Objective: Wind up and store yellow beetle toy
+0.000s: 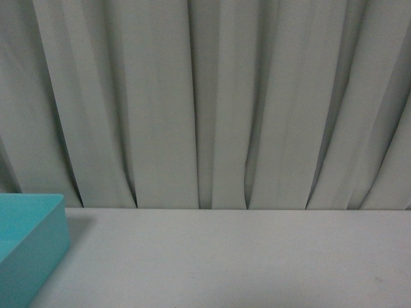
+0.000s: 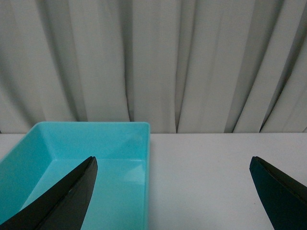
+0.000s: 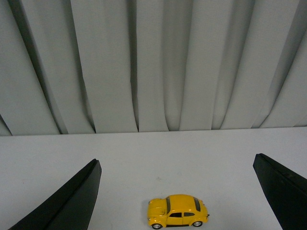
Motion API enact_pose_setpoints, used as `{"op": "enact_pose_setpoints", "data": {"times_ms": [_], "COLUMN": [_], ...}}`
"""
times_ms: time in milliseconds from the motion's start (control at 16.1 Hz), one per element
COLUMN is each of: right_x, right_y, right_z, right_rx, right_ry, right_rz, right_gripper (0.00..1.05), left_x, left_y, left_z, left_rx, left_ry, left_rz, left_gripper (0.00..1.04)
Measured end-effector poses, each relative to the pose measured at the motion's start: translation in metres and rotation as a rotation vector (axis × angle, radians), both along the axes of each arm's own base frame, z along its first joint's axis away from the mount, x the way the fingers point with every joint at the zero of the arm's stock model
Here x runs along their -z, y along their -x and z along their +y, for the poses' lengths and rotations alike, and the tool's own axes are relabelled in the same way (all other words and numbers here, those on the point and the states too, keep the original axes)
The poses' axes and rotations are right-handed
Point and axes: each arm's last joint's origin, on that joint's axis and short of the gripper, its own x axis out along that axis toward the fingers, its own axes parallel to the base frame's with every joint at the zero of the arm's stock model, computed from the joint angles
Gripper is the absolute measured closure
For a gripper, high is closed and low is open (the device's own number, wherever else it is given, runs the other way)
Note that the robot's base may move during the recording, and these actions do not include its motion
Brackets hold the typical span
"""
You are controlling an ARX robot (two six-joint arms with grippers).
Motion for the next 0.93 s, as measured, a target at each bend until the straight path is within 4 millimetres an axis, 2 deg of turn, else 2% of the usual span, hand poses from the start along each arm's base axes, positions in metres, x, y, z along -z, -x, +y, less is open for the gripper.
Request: {"op": "enact_pose_setpoints", "data": {"times_ms": [620, 744, 806, 930], "right_x": [0.0, 0.001, -0.006, -0.034], "right_y": [0.0, -0.009, -0.017, -0.038], "right_z": [0.0, 0.004, -0.006, -0.027], "right_rx": [0.009, 0.215, 0.308, 0.292], "right_ry": [-0.004, -0.114, -0.137, -0.127], "right_rz": [0.004, 0.035, -0.002, -0.102], "right_gripper": [0.07, 0.07, 0.07, 0.07], "left_x": [0.0, 0.0, 0.0, 0.0], "left_y": [0.0, 0.0, 0.0, 0.0], "left_z": [0.0, 0.0, 0.0, 0.0], "left_rx": [0.0, 0.002, -0.002, 0.001], "left_ry": [0.0, 0.0, 0.0, 0.0], "left_rz": [0.0, 0.0, 0.0, -0.001], "left_gripper": [0.07, 0.07, 0.07, 0.07]}}
